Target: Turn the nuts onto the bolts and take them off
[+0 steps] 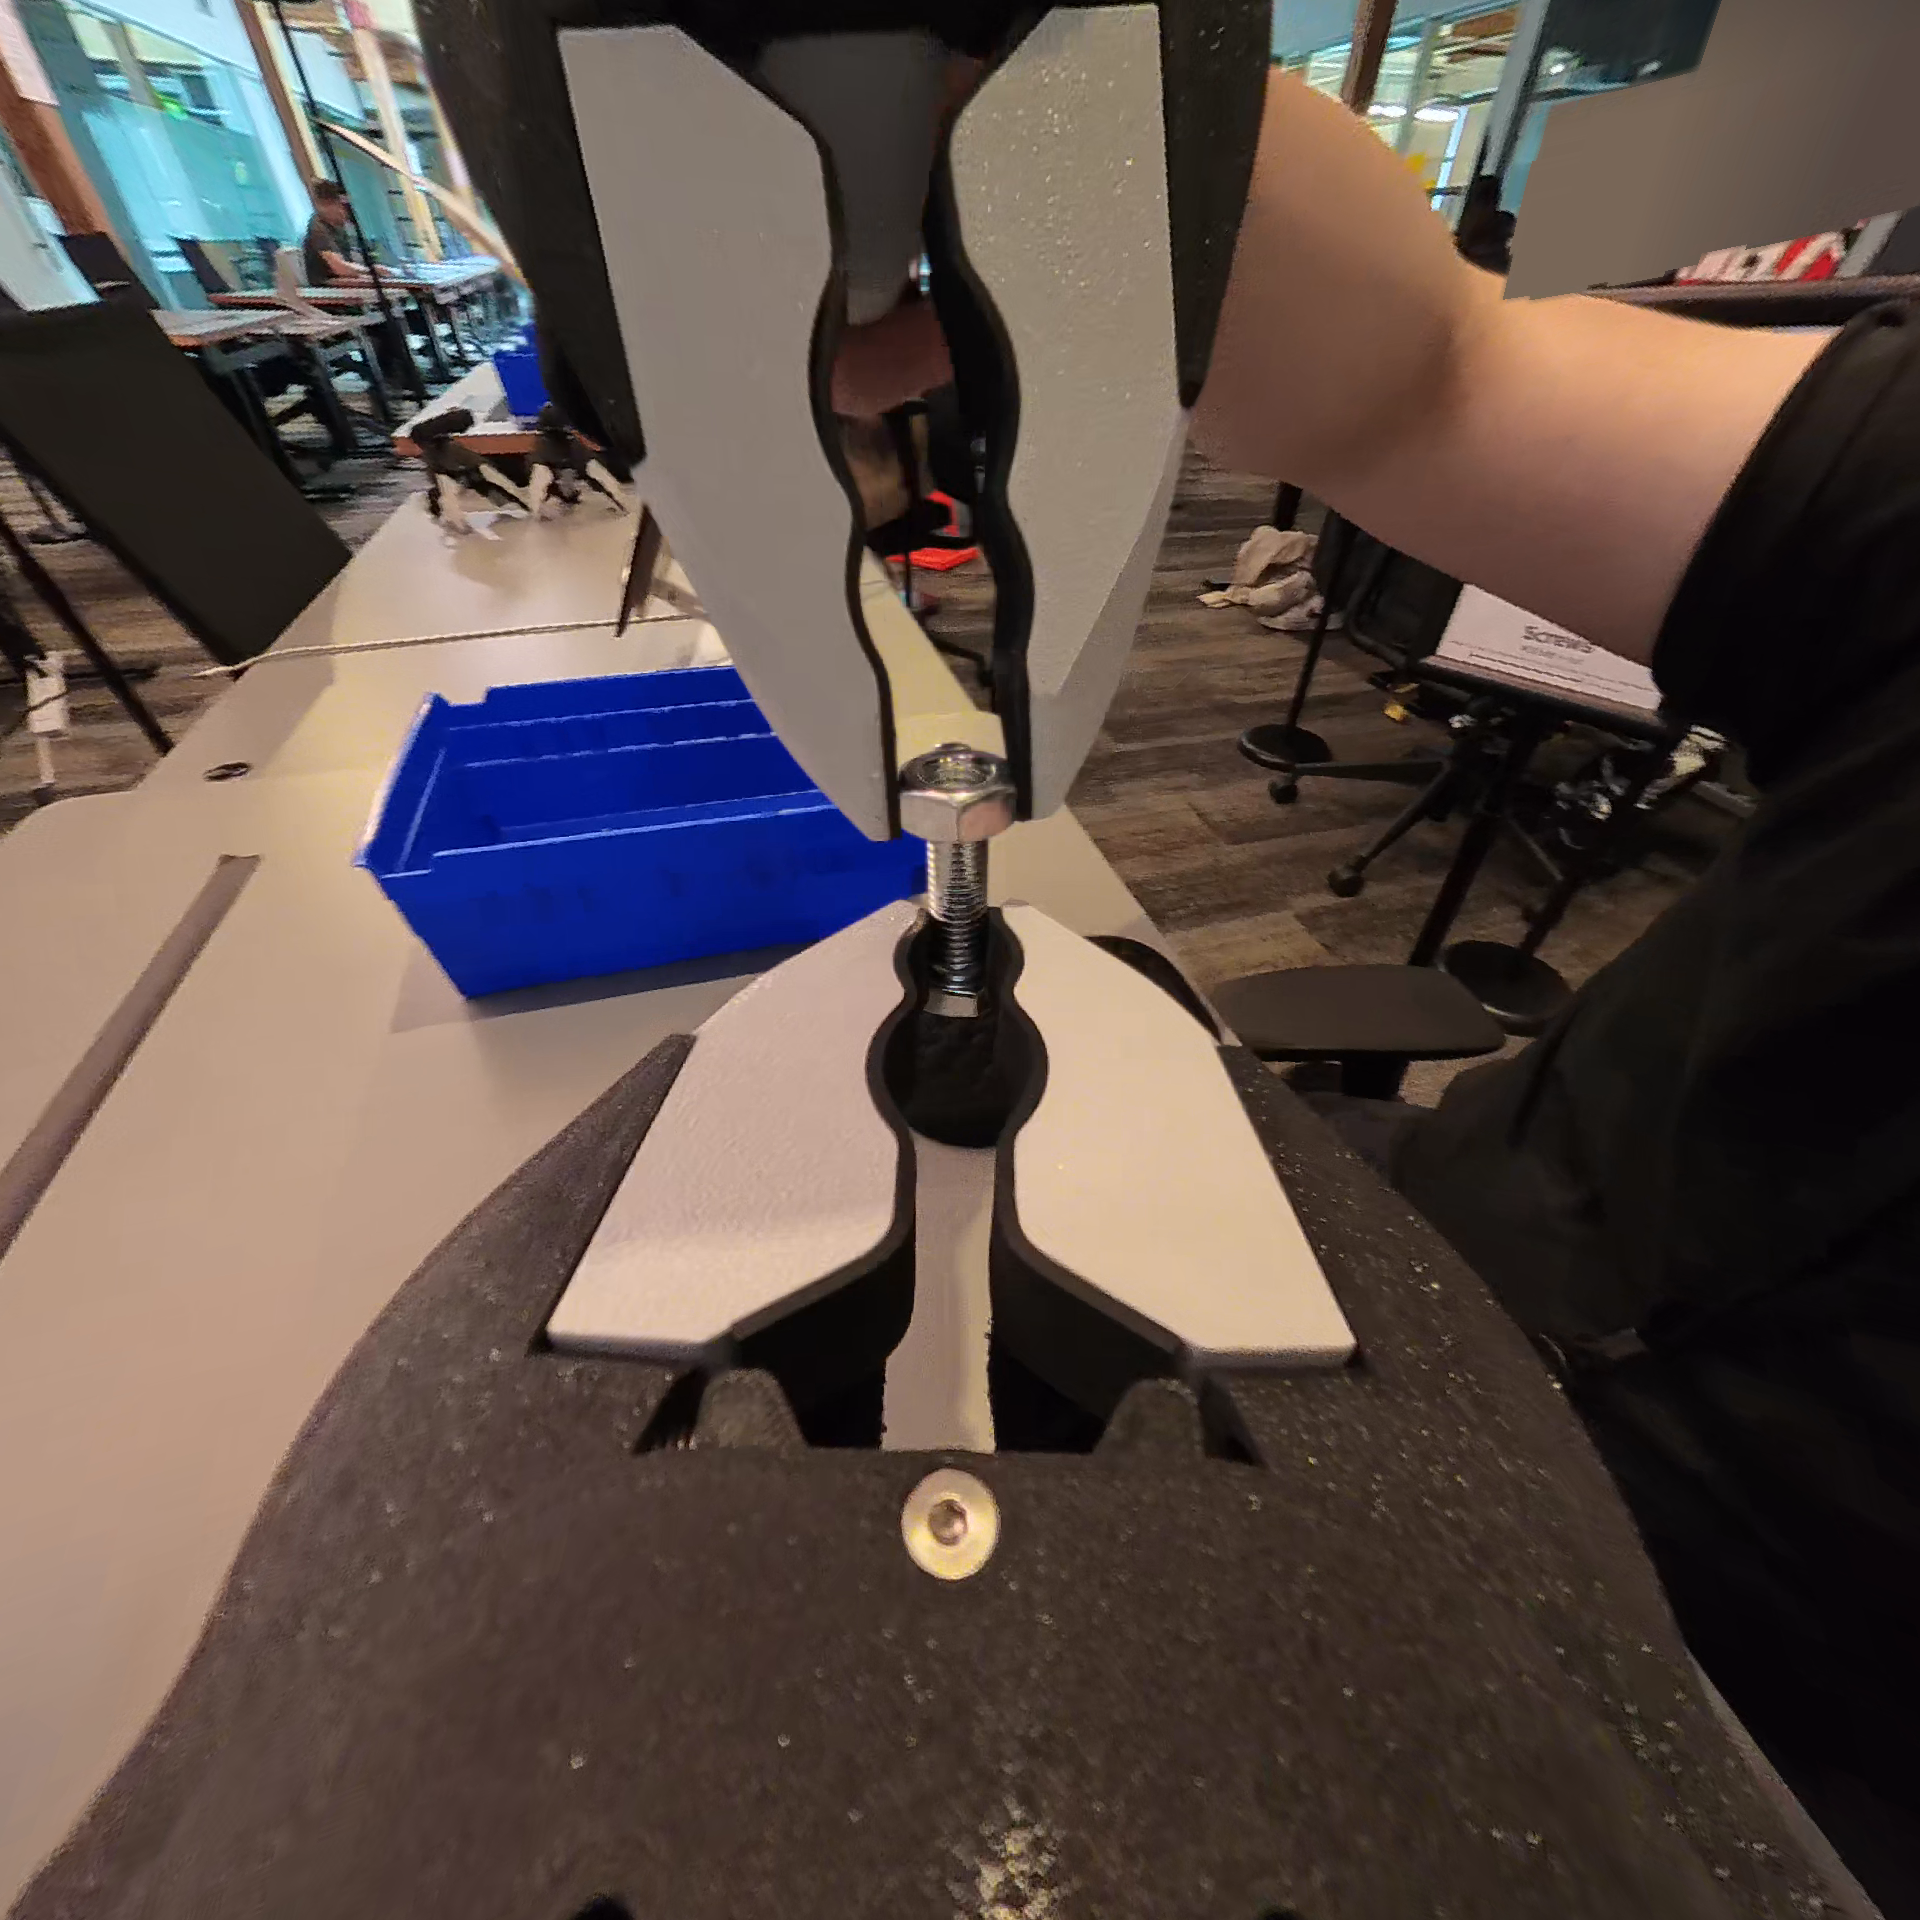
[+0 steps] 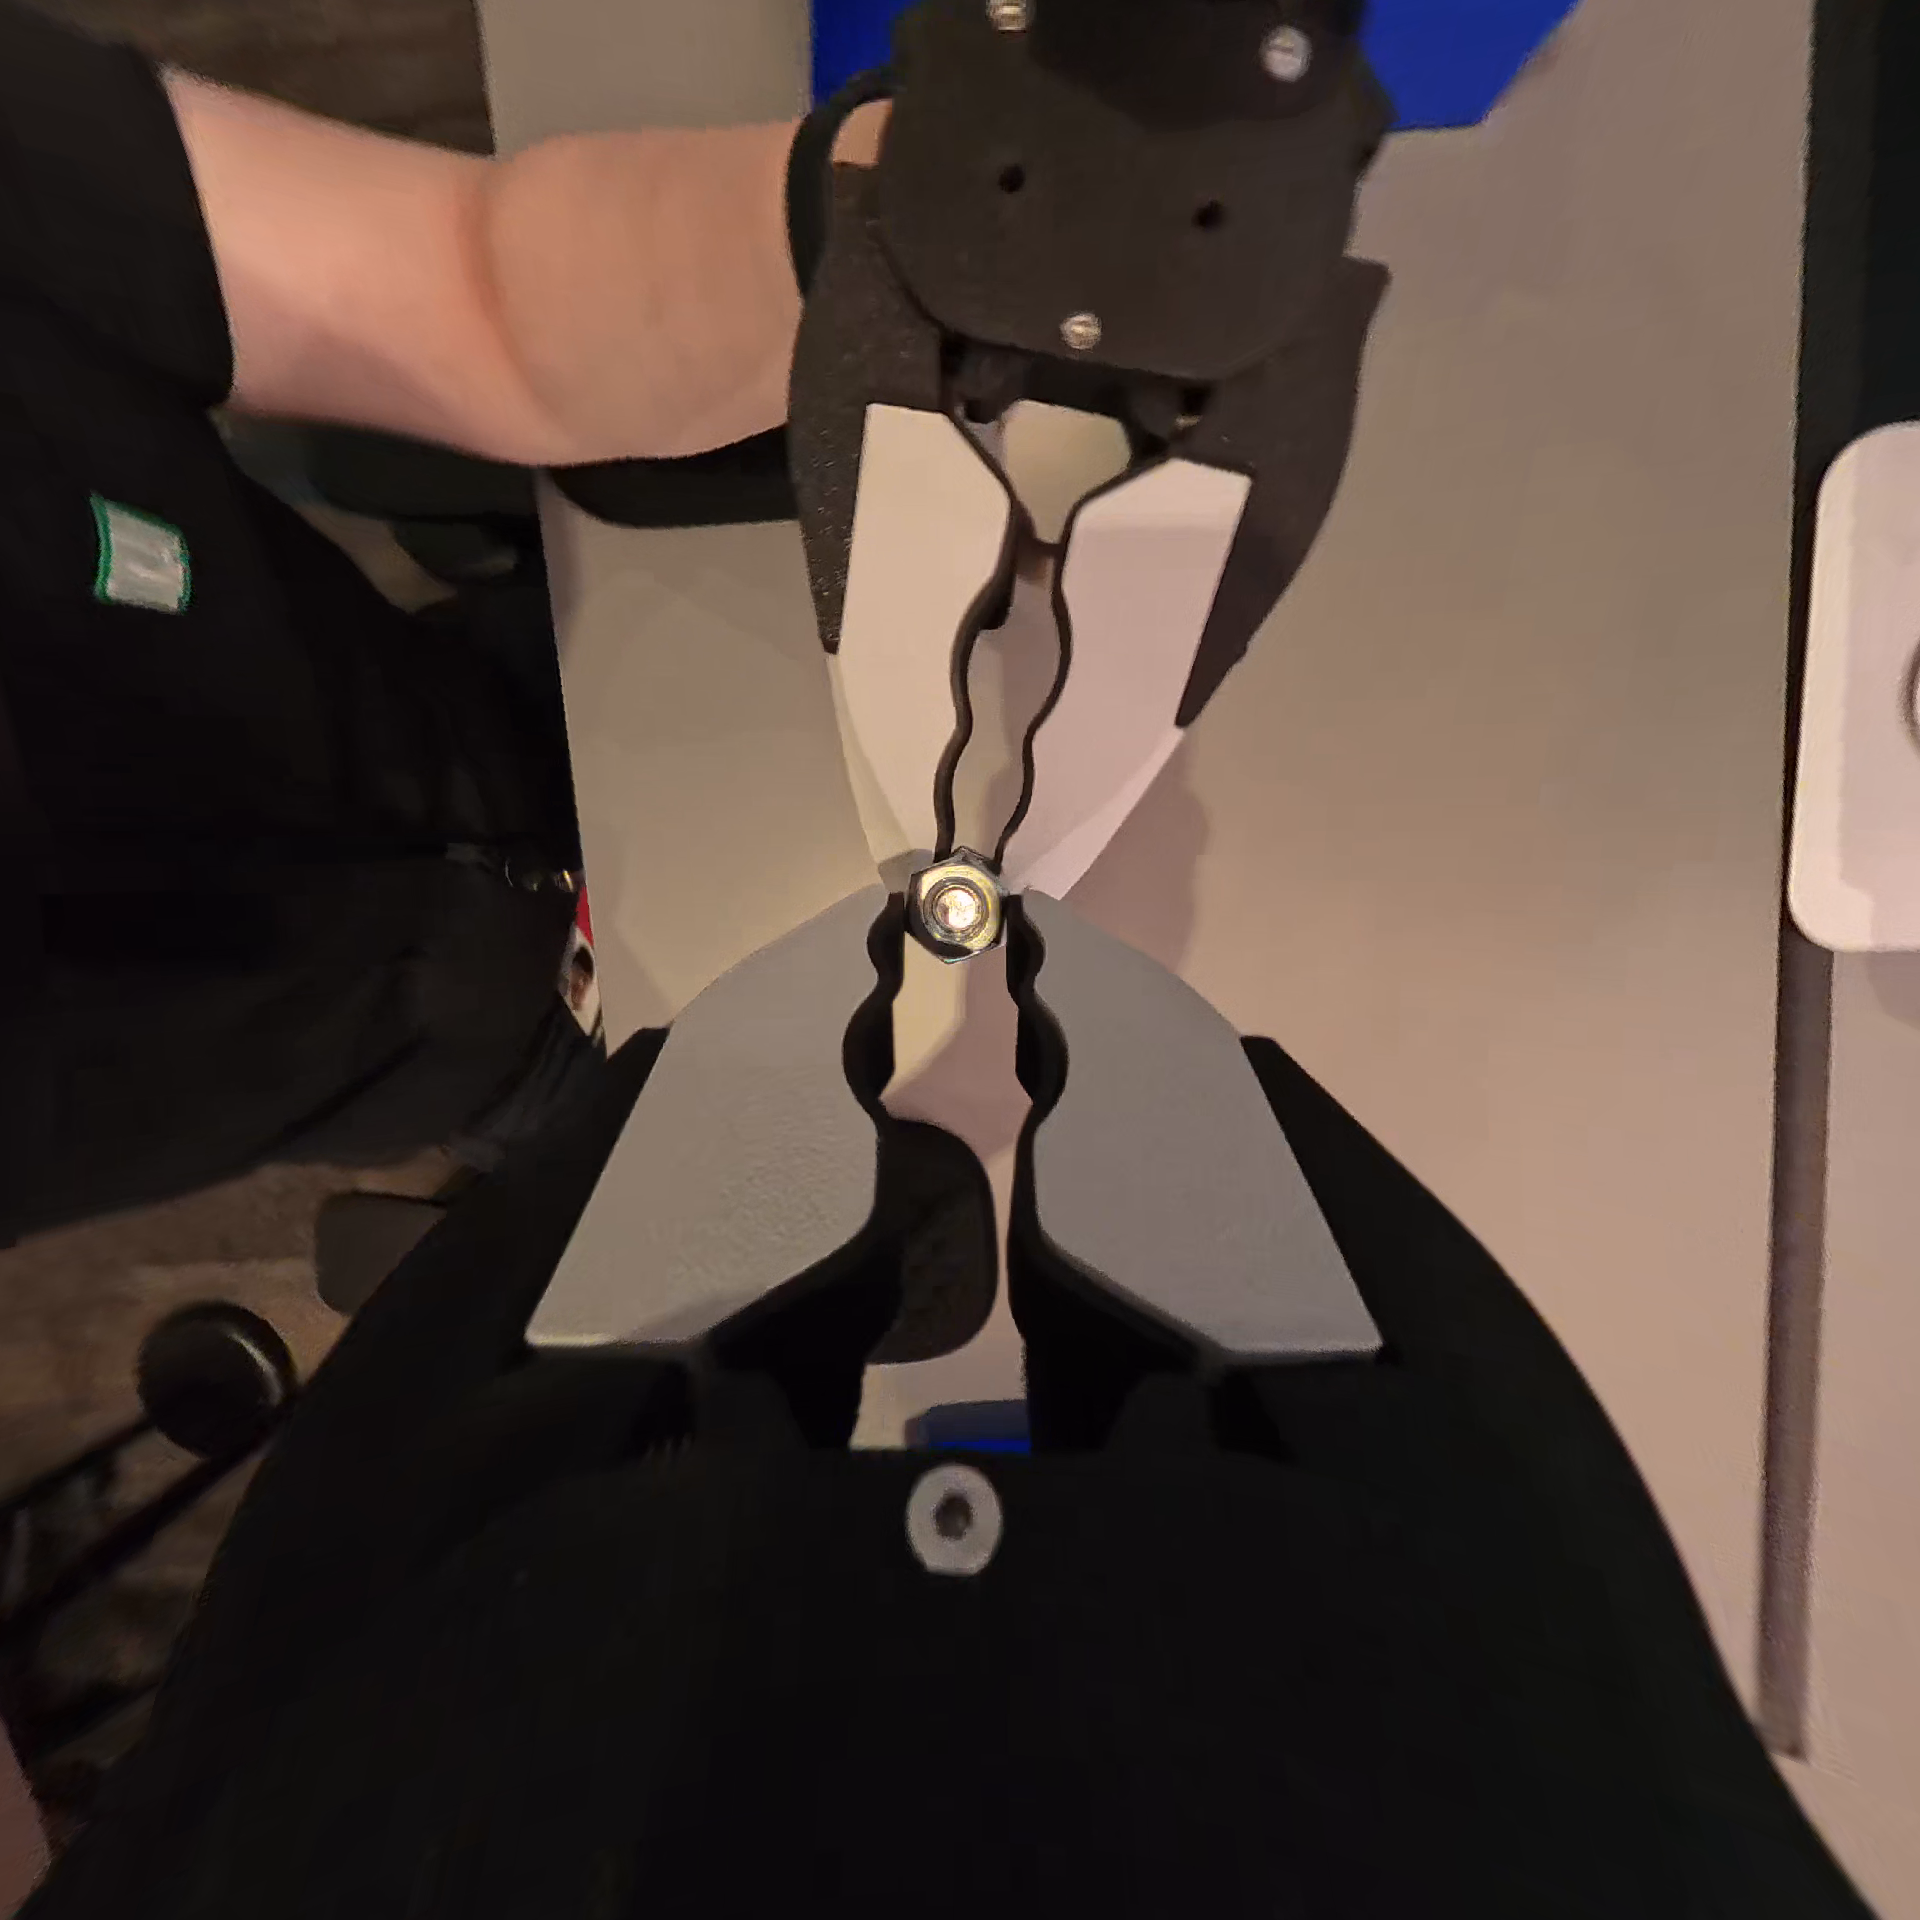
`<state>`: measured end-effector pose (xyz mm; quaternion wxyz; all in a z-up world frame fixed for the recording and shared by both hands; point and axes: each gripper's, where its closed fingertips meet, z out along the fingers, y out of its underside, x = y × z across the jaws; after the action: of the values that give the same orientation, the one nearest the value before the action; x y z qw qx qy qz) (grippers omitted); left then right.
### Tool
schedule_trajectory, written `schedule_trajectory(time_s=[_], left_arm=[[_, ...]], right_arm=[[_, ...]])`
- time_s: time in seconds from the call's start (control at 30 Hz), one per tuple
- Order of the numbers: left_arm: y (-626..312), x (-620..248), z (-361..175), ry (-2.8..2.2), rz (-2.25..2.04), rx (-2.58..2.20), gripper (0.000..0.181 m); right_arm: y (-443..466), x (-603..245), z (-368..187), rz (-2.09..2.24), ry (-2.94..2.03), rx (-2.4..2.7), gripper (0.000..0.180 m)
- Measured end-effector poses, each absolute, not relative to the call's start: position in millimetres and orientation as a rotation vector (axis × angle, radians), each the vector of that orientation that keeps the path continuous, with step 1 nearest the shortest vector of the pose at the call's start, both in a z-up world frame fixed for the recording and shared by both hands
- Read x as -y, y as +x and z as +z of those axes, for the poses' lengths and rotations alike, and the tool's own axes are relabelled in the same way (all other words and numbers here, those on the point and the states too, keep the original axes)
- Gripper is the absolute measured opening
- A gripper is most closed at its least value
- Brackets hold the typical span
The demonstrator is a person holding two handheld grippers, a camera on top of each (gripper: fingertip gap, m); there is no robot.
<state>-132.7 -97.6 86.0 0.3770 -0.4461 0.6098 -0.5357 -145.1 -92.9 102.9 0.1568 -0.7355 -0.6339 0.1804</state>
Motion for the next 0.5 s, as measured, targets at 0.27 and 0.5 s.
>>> schedule_trajectory(time_s=[0.27,0.5], left_arm=[[-131.4,75.9,88.6,-1.237,-1.259,-1.457,0.009],[-127.1,69.3,85.4,-1.285,-1.212,-1.429,0.009]], right_arm=[[-144.9,72.1,105.4,0.461,-2.340,1.334,0.018],[-140.1,64.3,102.8,0.412,-2.413,1.138,0.018]])
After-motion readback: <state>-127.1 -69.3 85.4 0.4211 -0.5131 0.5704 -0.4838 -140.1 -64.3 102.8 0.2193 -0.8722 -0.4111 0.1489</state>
